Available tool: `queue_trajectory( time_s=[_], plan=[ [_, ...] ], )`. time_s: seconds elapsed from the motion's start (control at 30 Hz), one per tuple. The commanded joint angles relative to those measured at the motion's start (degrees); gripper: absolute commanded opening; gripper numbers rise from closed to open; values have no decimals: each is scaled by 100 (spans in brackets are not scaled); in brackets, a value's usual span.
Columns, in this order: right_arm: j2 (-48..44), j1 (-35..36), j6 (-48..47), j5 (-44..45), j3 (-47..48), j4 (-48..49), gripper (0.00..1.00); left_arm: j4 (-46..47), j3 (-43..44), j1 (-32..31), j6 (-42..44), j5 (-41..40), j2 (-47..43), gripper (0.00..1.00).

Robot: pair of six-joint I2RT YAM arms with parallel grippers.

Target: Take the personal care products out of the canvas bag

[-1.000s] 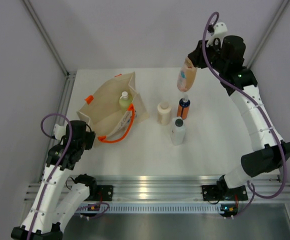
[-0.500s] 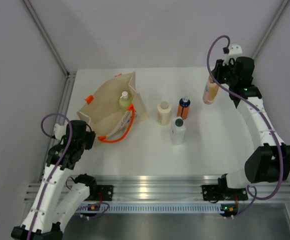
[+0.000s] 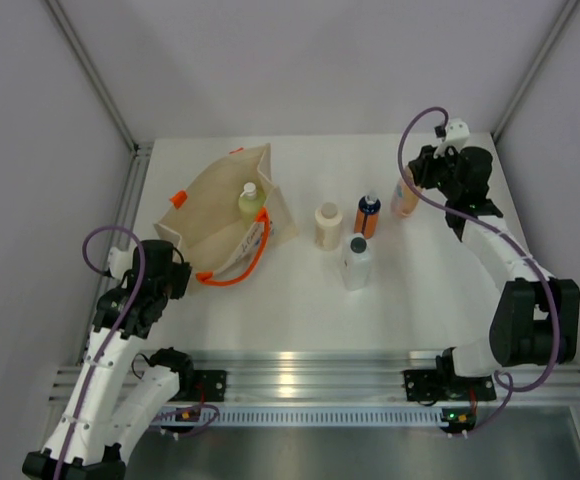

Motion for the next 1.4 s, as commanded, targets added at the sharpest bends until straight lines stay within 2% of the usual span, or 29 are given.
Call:
queue_trajectory(
  time_s=[0.0,0.57,0.8,0.9,0.93,1.03,1.13,1.37],
  plan=[
    [-415,-88,101,-414,-4,1890,0,104,41,-6,25,147,37,0],
    [-318,263,-505,-248,-558,1960,0,96,226,-6,183,42,99,0],
    [-318,325,-435,-143,-760,2057,1,104,226,-6,183,77,125,0],
    [-309,351,-391,-73,-787,1987,12,104,261,-6,236,15,107,0],
    [-335,378,-374,-3,-796,1961,21,96,270,-6,253,-2,99,0],
    [-370,404,-321,86,-822,1925,41,96,288,-6,280,-20,99,0],
    [-432,422,-285,165,-787,1847,55,96,261,-6,271,-2,99,0],
    [-669,553,-233,288,-296,1233,71,104,244,-6,262,42,107,0]
  ],
)
